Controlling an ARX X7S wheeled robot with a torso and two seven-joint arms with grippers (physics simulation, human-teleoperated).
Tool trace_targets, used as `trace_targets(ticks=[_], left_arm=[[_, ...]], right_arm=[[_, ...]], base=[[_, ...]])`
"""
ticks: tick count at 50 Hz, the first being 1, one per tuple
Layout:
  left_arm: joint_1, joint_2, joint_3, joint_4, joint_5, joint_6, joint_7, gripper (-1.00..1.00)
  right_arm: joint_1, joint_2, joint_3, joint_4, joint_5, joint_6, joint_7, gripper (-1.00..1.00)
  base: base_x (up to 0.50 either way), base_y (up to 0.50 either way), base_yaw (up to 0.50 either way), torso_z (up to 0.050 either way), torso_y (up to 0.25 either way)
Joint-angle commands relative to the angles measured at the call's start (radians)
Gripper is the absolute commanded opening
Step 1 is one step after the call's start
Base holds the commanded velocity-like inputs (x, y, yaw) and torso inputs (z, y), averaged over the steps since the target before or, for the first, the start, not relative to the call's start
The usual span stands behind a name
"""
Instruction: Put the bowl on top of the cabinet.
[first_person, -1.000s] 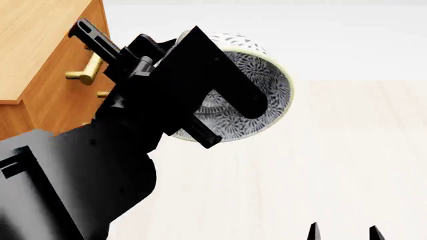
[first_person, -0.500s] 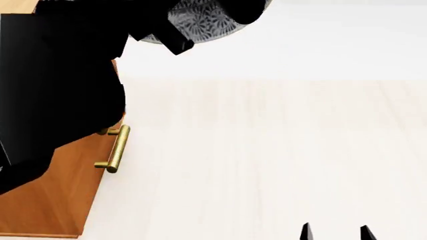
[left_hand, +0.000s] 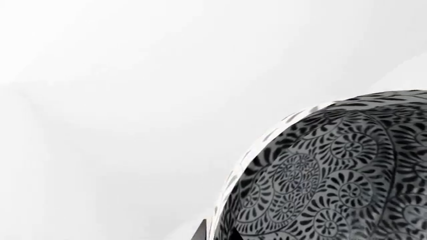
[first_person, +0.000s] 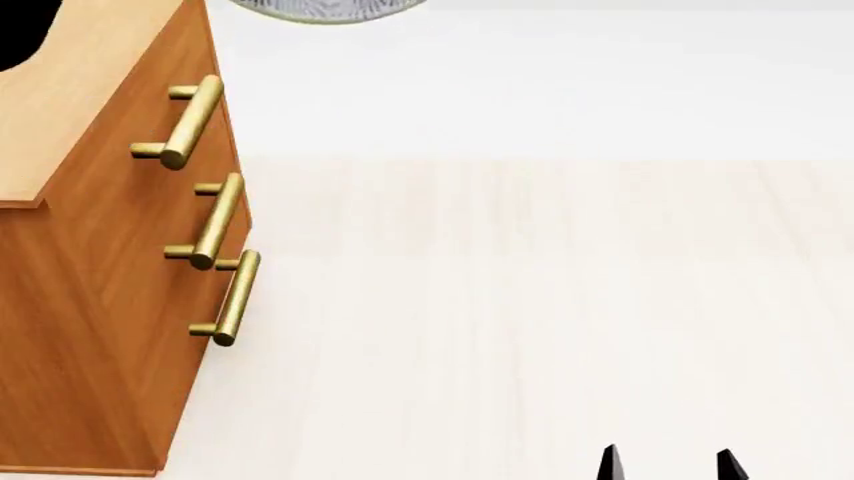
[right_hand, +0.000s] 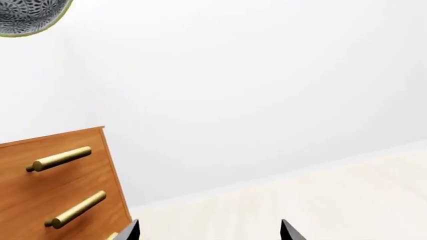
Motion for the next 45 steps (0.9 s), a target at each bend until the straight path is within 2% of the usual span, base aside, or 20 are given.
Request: trace_targets(ticks=[1, 5, 11, 14, 19, 21, 24, 27, 28, 31, 33, 34, 37, 40, 41, 44, 45], left_arm=[[-0.094, 0.018, -0.019, -0.311, 0.061, 0.172, 0.166, -1.00], [-0.142, 0.041, 0.028, -0.443, 0.115, 0.245, 0.257, -1.00], [-0.278, 0.126, 0.051, -0.795, 0.183, 0.399, 0.406, -1.00], [-0.312, 0.134, 0.126, -0.923, 0.076, 0.467, 0.407, -1.00], [-0.342, 0.134, 0.159, -1.080, -0.068, 0.562, 0.429, -1.00], [-0.367, 0.130, 0.096, -1.127, -0.102, 0.565, 0.451, -1.00], [-0.389, 0.112, -0.023, -1.128, -0.082, 0.540, 0.392, -1.00], [-0.388, 0.112, -0.170, -1.128, 0.015, 0.498, 0.373, -1.00], [-0.382, 0.110, -0.240, -1.128, 0.046, 0.482, 0.339, -1.00], [-0.376, 0.114, -0.432, -1.128, 0.179, 0.464, 0.330, -1.00], [-0.375, 0.105, -0.602, -1.128, 0.249, 0.467, 0.305, -1.00], [-0.375, 0.096, -0.700, -1.128, 0.281, 0.453, 0.253, -1.00], [-0.380, 0.096, -0.912, -1.128, 0.422, 0.430, 0.213, -1.00], [-0.388, 0.081, -1.172, -1.128, 0.488, 0.458, 0.097, -1.00], [-0.390, 0.080, -1.225, -1.128, 0.513, 0.456, 0.077, -1.00], [-0.392, 0.075, -1.205, -1.095, 0.399, 0.442, -0.096, -1.00], [-0.392, 0.073, -1.189, -1.095, 0.365, 0.440, -0.115, -1.00]], right_arm=[[-0.005, 0.003, 0.016, 0.002, -0.005, -0.012, 0.012, 1.00], [0.003, -0.004, 0.018, 0.018, -0.042, -0.010, 0.037, 1.00], [0.041, -0.015, 0.015, 0.068, -0.037, 0.006, 0.034, 1.00], [0.044, -0.017, 0.011, 0.068, -0.051, 0.013, 0.044, 1.00], [0.043, -0.014, 0.013, 0.067, -0.052, 0.012, 0.047, 1.00], [0.047, -0.015, 0.013, 0.070, -0.046, 0.013, 0.043, 1.00], [0.060, -0.019, 0.011, 0.087, -0.045, 0.019, 0.042, 1.00], [0.064, -0.021, 0.008, 0.092, -0.047, 0.023, 0.042, 1.00], [0.063, -0.022, 0.006, 0.090, -0.058, 0.022, 0.047, 1.00], [0.075, -0.026, 0.004, 0.107, -0.060, 0.028, 0.047, 1.00], [0.079, -0.026, 0.003, 0.110, -0.056, 0.030, 0.045, 1.00], [0.082, -0.027, 0.002, 0.115, -0.052, 0.031, 0.040, 1.00], [0.091, -0.029, -0.001, 0.125, -0.047, 0.037, 0.035, 1.00], [0.086, -0.027, 0.001, 0.120, -0.045, 0.035, 0.036, 1.00], [0.085, -0.026, 0.002, 0.119, -0.044, 0.034, 0.036, 1.00], [0.086, -0.027, 0.000, 0.122, -0.039, 0.037, 0.032, 1.00], [0.086, -0.028, 0.000, 0.122, -0.045, 0.036, 0.036, 1.00]], base=[[0.00, 0.00, 0.00, 0.000, 0.000], [0.00, 0.00, 0.00, 0.000, 0.000], [0.00, 0.00, 0.00, 0.000, 0.000], [0.00, 0.00, 0.00, 0.000, 0.000], [0.00, 0.00, 0.00, 0.000, 0.002], [0.00, 0.00, 0.00, 0.000, 0.000], [0.00, 0.00, 0.00, 0.000, 0.000], [0.00, 0.00, 0.00, 0.000, 0.000], [0.00, 0.00, 0.00, 0.000, 0.000], [0.00, 0.00, 0.00, 0.000, 0.000], [0.00, 0.00, 0.00, 0.000, 0.000], [0.00, 0.00, 0.00, 0.000, 0.000], [0.00, 0.00, 0.00, 0.000, 0.000], [0.00, 0.00, 0.00, 0.000, 0.000], [0.00, 0.00, 0.00, 0.000, 0.010], [0.00, 0.00, 0.00, 0.000, 0.000], [0.00, 0.00, 0.00, 0.000, 0.000]])
